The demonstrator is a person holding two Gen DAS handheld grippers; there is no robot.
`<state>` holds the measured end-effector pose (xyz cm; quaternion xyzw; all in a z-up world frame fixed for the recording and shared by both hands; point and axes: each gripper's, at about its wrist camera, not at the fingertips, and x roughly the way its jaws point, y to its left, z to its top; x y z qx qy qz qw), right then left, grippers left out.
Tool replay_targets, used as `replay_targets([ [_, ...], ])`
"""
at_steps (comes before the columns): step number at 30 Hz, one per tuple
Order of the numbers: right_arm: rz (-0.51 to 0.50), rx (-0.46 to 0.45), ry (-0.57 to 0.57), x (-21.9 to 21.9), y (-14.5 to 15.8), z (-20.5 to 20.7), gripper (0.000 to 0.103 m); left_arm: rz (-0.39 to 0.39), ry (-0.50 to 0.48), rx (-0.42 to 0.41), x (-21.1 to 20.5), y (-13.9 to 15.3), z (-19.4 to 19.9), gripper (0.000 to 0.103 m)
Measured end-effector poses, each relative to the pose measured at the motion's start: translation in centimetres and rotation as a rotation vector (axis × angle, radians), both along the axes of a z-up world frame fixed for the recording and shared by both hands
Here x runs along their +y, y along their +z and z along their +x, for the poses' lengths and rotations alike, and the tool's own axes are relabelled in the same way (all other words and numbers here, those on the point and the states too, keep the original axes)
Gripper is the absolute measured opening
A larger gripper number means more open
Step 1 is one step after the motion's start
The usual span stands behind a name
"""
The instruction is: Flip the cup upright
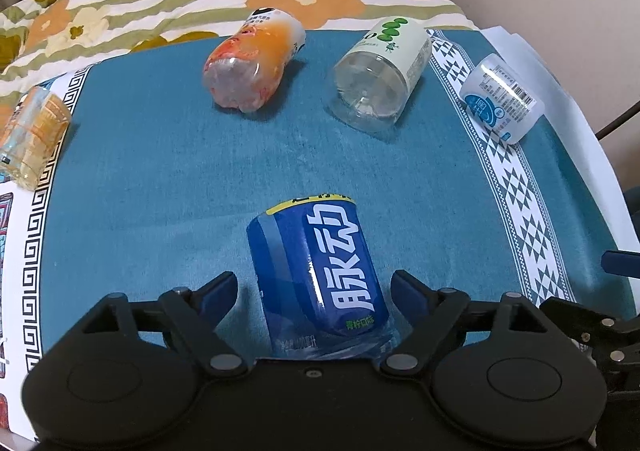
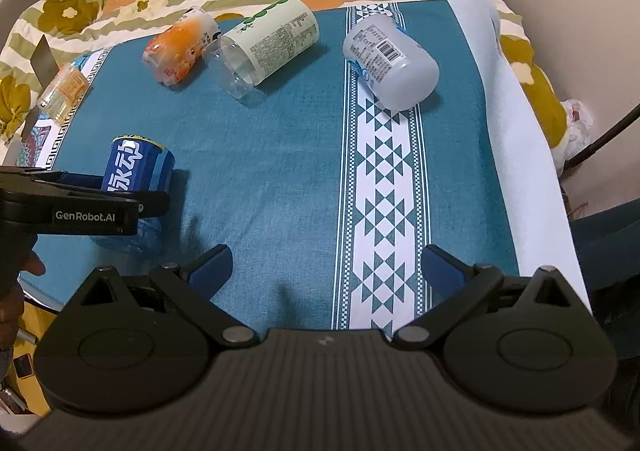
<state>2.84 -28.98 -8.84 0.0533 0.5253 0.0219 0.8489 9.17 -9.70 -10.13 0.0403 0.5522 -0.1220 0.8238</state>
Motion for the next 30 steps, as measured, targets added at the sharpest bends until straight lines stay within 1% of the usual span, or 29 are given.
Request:
replay_targets([
  [8,0.006,-0.019,0.020,-0.2,1.0,-0.4,0.103,0.026,0.019,-0.026,0.0,1.3,-1.1,0.092],
  [9,0.008,-0.022,0.030,-0.2,1.4,-0.5,0.103,0.024,0.033,-0.029,0.1,1.7,-1.5,0.094],
  [11,0.015,-0.028,0.047,-0.1,2.0,-0.6,0.103,0.025,0.059,-0.042,0.4,2.5,-2.4,0.101],
  [13,0.021,-0.031,0.070,0.1,2.8,-0.5,0.103,0.025,0.079,-0.058,0.8,3.6,-3.4,0.103],
  [16,0.023,-0.038,0.096,0.7,3.9,0.1,0.103,0.046,0.105,-0.076,1.6,5.0,-4.8,0.103],
  [19,0.015,-0.037,0.118,1.9,4.7,0.7,0.103,0.062,0.121,-0.079,3.0,5.9,-6.0,0.103],
  [25,0.015,-0.012,0.152,5.1,5.7,2.1,0.103,0.024,0.138,-0.054,6.7,5.9,-7.2,0.103],
  [28,0.028,0.025,0.141,6.9,5.6,3.6,0.103,-0.005,0.138,-0.031,8.7,5.5,-7.5,0.103],
  [30,0.054,0.054,0.132,8.1,5.3,4.8,0.103,-0.016,0.135,-0.025,10.1,5.2,-7.5,0.103],
])
